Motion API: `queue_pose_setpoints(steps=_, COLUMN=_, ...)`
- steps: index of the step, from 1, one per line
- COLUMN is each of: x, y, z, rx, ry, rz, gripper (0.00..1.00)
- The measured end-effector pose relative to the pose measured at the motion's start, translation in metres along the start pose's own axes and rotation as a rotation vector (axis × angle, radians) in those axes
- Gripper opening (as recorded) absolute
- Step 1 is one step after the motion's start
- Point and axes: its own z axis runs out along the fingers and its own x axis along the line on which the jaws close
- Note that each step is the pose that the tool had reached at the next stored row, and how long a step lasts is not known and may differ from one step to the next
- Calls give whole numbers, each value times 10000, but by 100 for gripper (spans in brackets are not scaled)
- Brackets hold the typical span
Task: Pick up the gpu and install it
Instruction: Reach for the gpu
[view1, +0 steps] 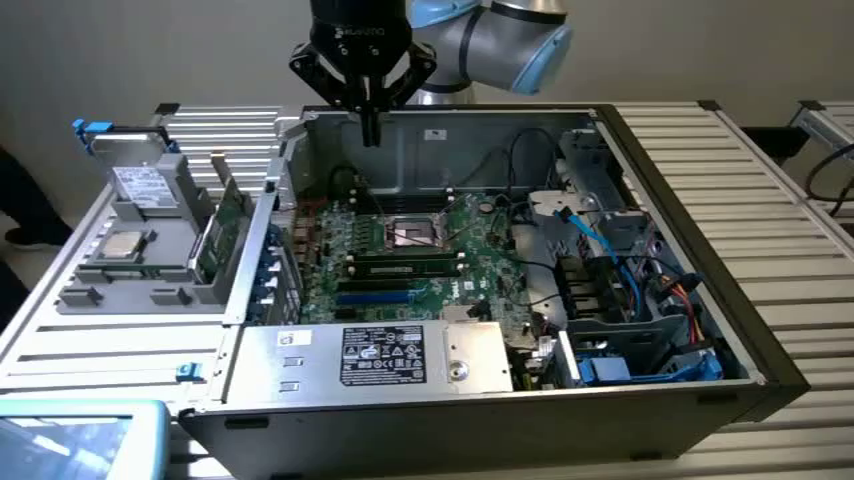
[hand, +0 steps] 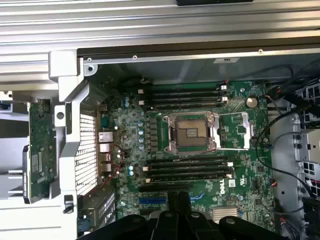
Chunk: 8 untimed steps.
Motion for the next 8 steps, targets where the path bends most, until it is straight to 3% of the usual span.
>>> queue_pose_setpoints(steps=8, x=1, y=0, z=-1, rx=1, ry=-1, rz=0, gripper=12)
